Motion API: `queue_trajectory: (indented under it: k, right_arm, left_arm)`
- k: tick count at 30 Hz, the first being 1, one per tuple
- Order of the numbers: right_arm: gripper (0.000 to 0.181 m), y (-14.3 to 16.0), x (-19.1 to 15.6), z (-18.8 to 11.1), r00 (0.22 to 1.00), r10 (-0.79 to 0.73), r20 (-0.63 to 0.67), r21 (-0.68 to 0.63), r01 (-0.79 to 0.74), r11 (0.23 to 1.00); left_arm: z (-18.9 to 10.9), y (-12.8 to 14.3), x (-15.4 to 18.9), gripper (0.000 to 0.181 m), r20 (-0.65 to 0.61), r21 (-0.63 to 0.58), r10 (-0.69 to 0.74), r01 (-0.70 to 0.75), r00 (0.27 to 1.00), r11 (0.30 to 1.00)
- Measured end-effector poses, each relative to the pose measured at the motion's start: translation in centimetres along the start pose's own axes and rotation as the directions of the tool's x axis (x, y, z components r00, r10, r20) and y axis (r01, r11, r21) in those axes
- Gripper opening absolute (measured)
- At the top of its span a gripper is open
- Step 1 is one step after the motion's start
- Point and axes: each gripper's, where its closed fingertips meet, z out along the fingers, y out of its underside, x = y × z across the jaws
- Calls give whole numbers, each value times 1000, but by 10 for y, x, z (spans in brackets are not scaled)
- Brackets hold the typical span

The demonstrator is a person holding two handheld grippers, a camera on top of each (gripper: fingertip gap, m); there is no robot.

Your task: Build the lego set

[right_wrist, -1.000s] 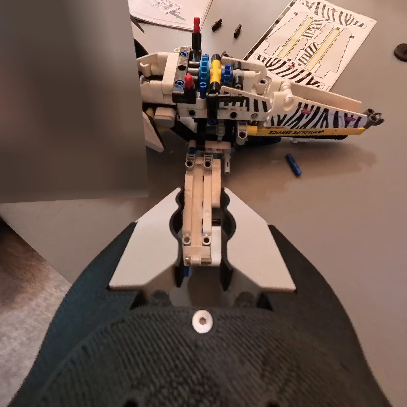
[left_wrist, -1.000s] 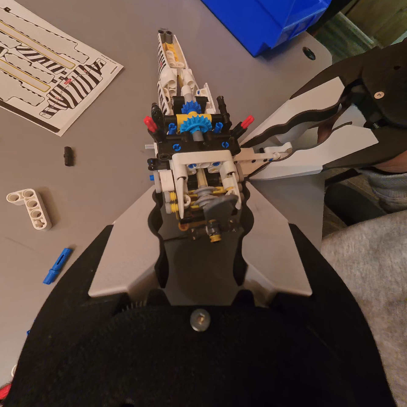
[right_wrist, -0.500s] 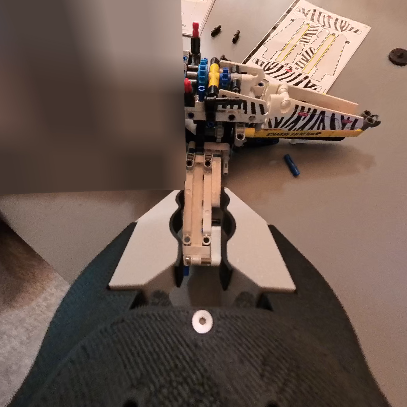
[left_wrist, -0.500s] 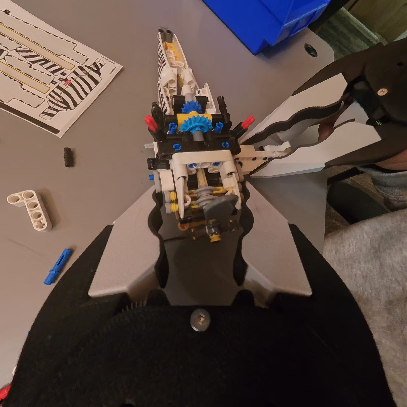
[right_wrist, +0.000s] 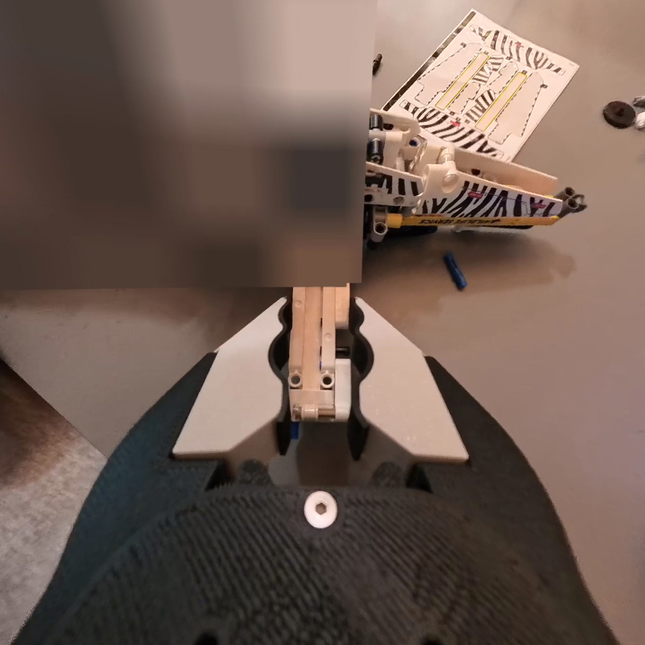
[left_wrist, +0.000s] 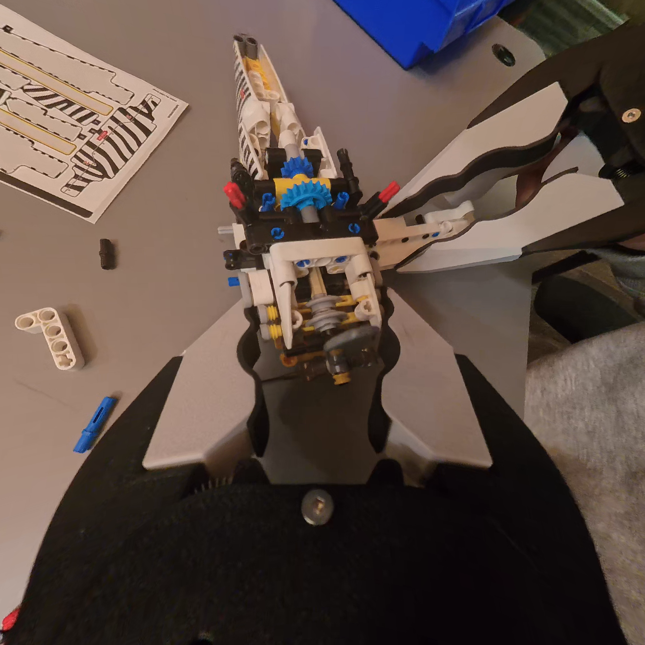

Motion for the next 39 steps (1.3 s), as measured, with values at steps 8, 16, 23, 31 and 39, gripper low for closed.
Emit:
queue_trajectory:
  k: [8,16,23,31,39]
  right_arm:
    - [31,1,2,3,999,-51,-12,4,51,999]
    - [31,2,3,8,999,-52,6,5,52,999]
    - [31,5,2,10,999,-39,37,-6,40,999]
    - [30,7,3,11,997,-55,52,-22,56,998]
    - [31,9,4,12,997,-65,44,-42,67,997]
  left_arm:
    - [0,0,1,68,-13,2,-2,3,1000,1000]
    - [0,1,1,67,-15,-3,3,-3,1000,1000]
    - [0,3,2,67,-9,-23,30,-30,1000,999]
    - [2,5,2,67,17,-47,53,-52,998,998]
    - [5,8,1,66,65,-77,94,-89,993,993]
